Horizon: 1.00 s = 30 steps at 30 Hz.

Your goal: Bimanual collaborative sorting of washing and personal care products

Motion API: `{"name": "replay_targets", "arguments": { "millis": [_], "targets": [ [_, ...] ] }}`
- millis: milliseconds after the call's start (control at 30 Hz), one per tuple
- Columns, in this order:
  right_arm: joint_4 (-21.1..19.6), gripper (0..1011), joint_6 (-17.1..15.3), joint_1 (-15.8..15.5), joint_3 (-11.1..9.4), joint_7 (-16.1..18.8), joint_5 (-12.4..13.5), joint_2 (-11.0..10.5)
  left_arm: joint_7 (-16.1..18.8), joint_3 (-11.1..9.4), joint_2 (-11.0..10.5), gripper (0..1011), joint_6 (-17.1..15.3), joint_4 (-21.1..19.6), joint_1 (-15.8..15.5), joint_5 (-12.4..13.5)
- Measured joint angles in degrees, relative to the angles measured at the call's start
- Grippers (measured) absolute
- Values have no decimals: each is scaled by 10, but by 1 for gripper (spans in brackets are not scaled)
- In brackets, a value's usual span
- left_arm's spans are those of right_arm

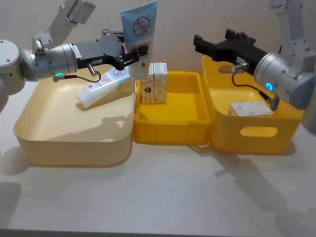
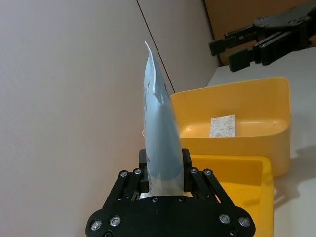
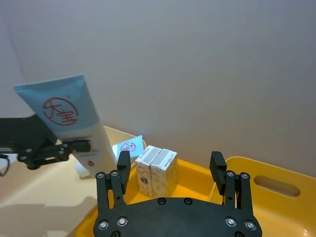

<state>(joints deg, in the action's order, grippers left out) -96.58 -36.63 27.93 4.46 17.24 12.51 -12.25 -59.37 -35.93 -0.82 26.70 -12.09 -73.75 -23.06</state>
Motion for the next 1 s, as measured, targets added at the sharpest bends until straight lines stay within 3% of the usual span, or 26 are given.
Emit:
{"name": "replay_targets", "arguments": {
  "millis": [433, 1000],
  "targets": [
    [8, 1001, 5, 2, 9, 42, 28, -8, -11, -4, 12, 352, 19, 36, -15, -6],
    [76, 1001, 12, 47, 68, 115, 53, -5, -15, -5, 16, 352, 26, 51, -21, -9]
  ]
}}
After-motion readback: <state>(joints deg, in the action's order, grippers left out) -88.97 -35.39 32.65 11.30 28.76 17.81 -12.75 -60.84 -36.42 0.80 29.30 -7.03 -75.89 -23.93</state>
